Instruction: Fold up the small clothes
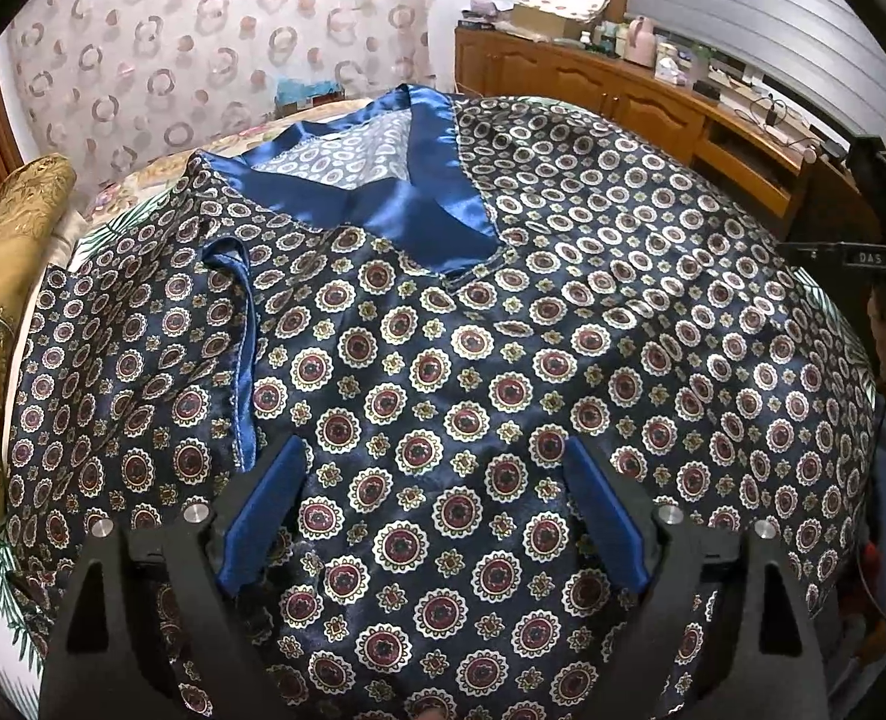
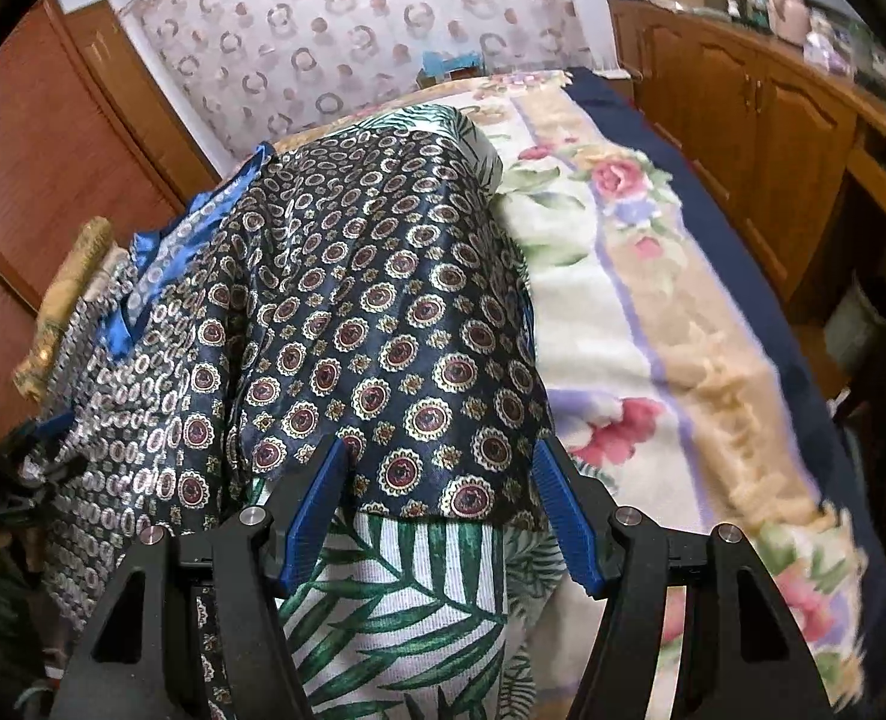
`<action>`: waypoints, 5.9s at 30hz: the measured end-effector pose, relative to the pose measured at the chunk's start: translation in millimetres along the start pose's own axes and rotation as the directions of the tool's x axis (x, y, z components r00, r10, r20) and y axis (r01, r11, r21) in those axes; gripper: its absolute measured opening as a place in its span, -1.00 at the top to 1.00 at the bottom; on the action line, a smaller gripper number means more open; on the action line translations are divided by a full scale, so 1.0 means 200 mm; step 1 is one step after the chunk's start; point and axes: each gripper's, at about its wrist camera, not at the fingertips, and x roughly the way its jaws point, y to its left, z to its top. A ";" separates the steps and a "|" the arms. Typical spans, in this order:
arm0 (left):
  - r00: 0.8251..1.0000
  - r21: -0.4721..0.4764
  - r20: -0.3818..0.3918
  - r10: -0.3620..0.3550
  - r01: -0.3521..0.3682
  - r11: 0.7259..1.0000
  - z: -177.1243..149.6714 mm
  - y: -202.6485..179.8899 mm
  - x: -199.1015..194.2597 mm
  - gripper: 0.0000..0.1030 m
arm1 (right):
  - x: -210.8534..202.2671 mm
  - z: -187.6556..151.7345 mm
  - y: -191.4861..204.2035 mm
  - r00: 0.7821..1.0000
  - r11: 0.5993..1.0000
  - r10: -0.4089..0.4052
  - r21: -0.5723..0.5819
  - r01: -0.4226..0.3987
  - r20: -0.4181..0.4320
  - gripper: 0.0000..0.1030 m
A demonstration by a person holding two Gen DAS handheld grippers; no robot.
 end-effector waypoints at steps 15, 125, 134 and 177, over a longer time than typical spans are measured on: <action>1.000 0.005 -0.001 -0.001 0.001 1.000 0.01 0.00 0.01 -0.73 | -0.05 0.01 0.02 0.997 0.994 -0.072 -0.084 0.075 0.037 0.85; 0.980 -0.184 0.200 -0.004 0.042 0.982 -0.15 0.22 -0.39 -0.73 | 0.43 0.47 0.48 1.000 0.973 -0.008 -0.230 0.009 0.008 0.34; 0.982 -0.207 0.186 0.044 -0.005 0.978 -0.11 0.37 -0.37 -0.73 | 0.57 0.59 0.46 1.000 0.976 -0.011 -0.218 0.009 -0.011 0.34; 0.972 -0.208 -0.078 0.223 -0.235 0.949 0.29 1.11 0.21 0.28 | 0.79 0.62 0.56 0.996 0.900 -0.055 -0.429 0.082 0.074 0.02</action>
